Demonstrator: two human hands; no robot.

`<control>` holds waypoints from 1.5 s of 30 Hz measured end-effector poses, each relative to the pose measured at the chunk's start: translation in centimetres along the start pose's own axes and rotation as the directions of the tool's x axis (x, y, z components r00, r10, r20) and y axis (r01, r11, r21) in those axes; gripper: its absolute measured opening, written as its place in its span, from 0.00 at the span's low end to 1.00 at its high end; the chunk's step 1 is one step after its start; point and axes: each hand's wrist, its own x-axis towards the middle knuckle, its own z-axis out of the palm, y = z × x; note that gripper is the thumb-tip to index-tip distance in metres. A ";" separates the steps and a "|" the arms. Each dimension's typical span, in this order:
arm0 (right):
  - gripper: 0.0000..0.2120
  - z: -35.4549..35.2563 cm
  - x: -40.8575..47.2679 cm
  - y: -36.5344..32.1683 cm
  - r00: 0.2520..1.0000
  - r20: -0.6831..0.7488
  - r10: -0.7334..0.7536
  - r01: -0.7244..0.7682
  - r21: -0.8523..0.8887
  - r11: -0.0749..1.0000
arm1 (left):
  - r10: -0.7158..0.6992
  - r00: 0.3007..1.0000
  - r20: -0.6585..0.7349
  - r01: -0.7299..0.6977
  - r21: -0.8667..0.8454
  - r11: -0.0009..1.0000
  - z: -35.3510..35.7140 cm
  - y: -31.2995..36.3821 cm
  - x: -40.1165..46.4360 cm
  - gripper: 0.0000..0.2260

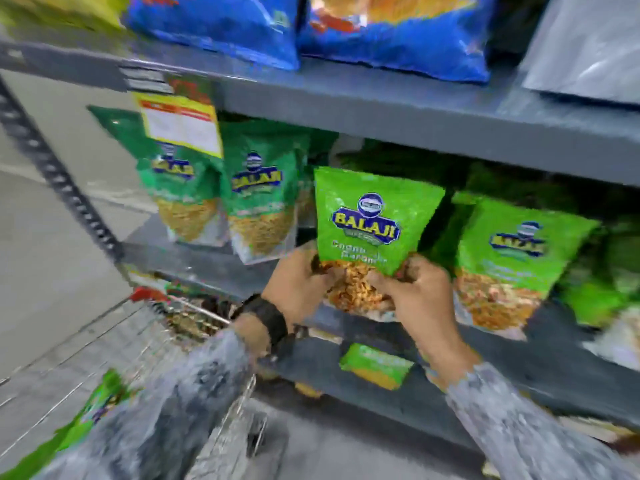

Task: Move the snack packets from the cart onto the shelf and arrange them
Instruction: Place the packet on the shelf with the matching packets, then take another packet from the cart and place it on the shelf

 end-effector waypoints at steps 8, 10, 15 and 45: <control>0.09 0.6 1.2 6.0 0.989 -0.015 0.145 -0.142 0.128 0.982 | -0.118 0.993 -0.001 0.118 0.069 0.991 3.6 -4.8 2.8 0.22; 0.12 0.7 0.8 5.9 0.989 -0.045 0.141 -0.132 0.154 0.979 | -0.100 0.995 -0.007 0.100 0.062 0.993 3.4 -5.0 2.5 0.21; 0.11 0.4 -2.0 5.4 0.960 -0.254 0.121 -0.085 0.149 0.985 | -0.080 0.996 -0.036 0.082 0.051 0.995 2.1 -4.7 0.7 0.18; 0.52 52.0 -12.5 19.2 0.357 0.754 0.552 0.213 -0.641 0.737 | -0.967 0.232 0.108 0.624 -0.779 0.063 -14.1 -47.3 -25.6 0.14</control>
